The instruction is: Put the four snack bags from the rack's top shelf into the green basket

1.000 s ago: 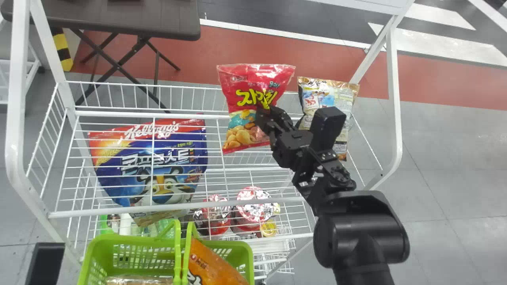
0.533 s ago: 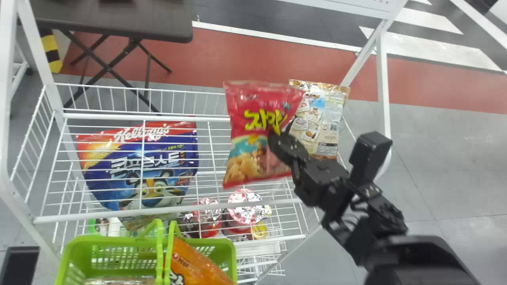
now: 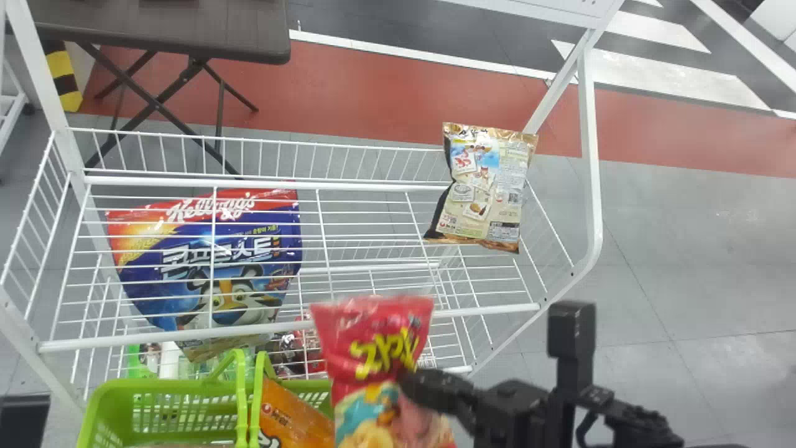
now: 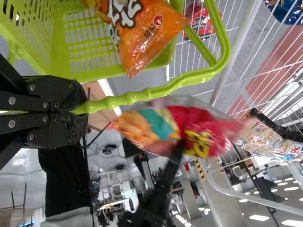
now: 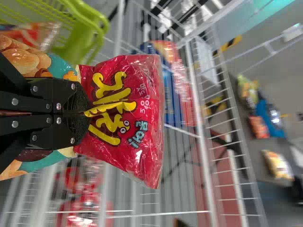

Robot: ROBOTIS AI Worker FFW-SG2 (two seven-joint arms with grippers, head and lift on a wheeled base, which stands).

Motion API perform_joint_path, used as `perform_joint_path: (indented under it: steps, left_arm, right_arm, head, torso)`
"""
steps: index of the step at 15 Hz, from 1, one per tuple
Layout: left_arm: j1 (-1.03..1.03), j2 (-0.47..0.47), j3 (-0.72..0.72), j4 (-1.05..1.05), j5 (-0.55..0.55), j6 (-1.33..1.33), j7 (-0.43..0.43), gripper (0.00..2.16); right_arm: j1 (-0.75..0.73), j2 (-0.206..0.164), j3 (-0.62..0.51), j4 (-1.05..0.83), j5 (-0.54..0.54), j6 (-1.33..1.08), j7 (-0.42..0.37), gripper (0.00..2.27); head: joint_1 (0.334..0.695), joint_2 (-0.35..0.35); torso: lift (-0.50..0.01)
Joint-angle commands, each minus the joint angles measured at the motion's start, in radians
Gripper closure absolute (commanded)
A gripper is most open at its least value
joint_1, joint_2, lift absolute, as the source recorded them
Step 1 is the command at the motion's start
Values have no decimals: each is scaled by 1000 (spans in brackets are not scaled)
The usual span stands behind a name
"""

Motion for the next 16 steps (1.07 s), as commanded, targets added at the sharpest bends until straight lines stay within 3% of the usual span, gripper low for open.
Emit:
perform_joint_path:
  steps: [1, 5, 10, 15, 16]
  left_arm:
    - [3, 0, -5, -8, 0, 0, 0, 2142]
    - [9, 0, -17, -13, 0, 0, -2, 2142]
    - [31, 5, -68, -39, -17, -3, 7, 2142]
    - [34, 8, -95, -42, -37, -3, 18, 2142]
    - [34, 9, -95, -42, -37, -3, 18, 2142]
  right_arm:
    - [2, -14, 56, 26, 5, 157, -4, 2189]
    - [0, -37, 187, 65, 6, 249, -21, 2186]
    - [-75, -34, 343, 157, 72, 89, -78, 2186]
    - [-132, -57, 483, 292, 101, -40, -33, 2172]
    - [-130, -58, 486, 298, 97, -40, -10, 2169]
  head:
    - [695, -350]
    - [695, -350]
    - [695, -342]
    - [695, -204]
    - [695, -141]
  torso:
    - [0]
    - [0]
    - [0]
    - [0]
    - [0]
